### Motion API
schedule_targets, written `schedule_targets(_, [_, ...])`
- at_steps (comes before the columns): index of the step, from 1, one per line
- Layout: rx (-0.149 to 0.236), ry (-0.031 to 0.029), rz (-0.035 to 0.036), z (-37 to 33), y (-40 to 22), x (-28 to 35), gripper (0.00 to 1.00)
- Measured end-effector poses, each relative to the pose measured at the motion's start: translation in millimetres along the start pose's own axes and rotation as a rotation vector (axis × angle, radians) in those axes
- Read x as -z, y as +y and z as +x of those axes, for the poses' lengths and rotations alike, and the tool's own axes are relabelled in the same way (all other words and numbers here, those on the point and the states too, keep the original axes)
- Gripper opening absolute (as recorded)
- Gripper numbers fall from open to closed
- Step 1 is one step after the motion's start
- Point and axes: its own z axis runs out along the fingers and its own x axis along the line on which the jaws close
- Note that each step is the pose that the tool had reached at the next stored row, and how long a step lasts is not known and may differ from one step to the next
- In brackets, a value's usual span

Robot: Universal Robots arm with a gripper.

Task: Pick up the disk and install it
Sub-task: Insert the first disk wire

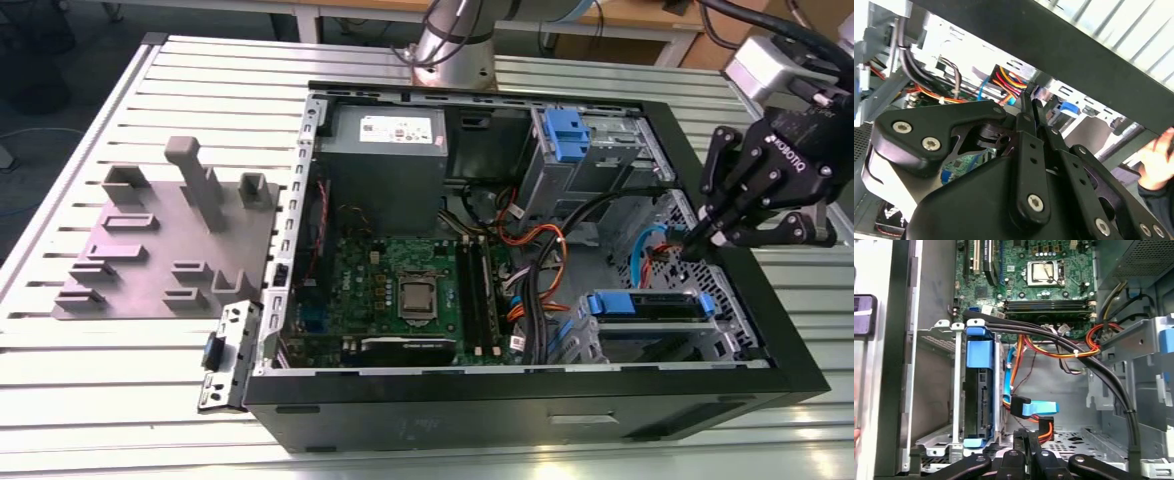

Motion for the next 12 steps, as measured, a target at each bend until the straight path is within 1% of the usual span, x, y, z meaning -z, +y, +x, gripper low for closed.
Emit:
schedule_targets(1, [-0.002, 0.0127, 0.0003, 0.0, 0.0, -0.1, 0.18])
schedule_targets(2, [-0.003, 0.0241, 0.0006, 0.0, 0.0, -0.2, 0.18])
schedule_targets(3, [-0.004, 0.0312, 0.0007, -0.1, 0.0, -0.5, 0.18])
schedule_targets(4, [-0.005, 0.0350, 0.0009, -0.4, -0.1, -0.8, 0.18])
schedule_targets(12, [-0.005, 0.0359, 0.0008, -4.0, -0.4, -2.4, 0.18])
